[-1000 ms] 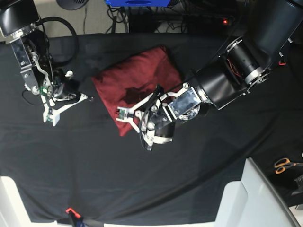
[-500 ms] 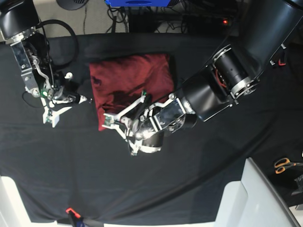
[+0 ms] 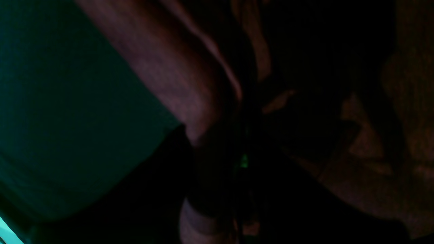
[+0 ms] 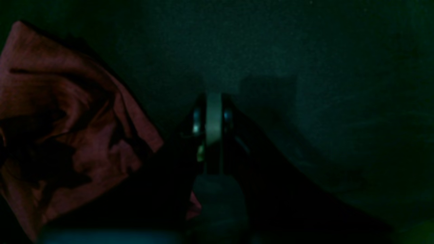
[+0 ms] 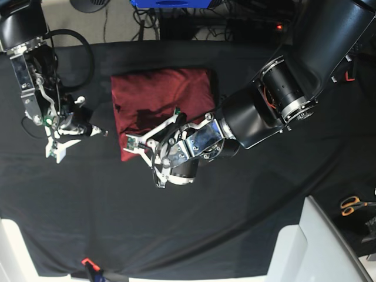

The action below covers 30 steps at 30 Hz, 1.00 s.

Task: Fold the T-shirt properly
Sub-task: 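Press and flatten the folded shirt's edge with the left gripper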

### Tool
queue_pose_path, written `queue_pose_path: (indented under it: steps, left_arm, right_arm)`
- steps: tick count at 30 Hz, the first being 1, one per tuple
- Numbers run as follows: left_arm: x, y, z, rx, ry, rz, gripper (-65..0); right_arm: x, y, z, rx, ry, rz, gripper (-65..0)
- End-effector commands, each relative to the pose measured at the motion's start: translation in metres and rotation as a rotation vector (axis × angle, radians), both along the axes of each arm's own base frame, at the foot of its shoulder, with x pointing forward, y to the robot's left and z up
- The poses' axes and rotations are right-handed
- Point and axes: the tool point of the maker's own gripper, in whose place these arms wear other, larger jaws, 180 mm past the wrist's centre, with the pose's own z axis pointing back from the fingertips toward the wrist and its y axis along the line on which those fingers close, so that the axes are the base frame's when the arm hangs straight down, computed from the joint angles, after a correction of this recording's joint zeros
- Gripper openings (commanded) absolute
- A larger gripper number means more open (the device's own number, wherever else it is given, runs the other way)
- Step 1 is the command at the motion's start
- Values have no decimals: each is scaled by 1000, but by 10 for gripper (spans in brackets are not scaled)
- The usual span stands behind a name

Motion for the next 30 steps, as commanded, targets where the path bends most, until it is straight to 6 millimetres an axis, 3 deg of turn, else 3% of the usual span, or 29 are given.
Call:
queue_pose_path:
  steps: [1, 24, 30]
  left_arm:
    - [12, -20, 17, -50, -33, -13, -650]
    - [14, -20, 18, -44, -36, -11, -650]
    - [14, -18, 18, -39, -39, -11, -464]
  right_arm:
    - [12, -3, 10, -8, -41, 1, -648]
    - [9, -3, 8, -8, -35, 1, -648]
    - [9, -3, 8, -8, -34, 2, -648]
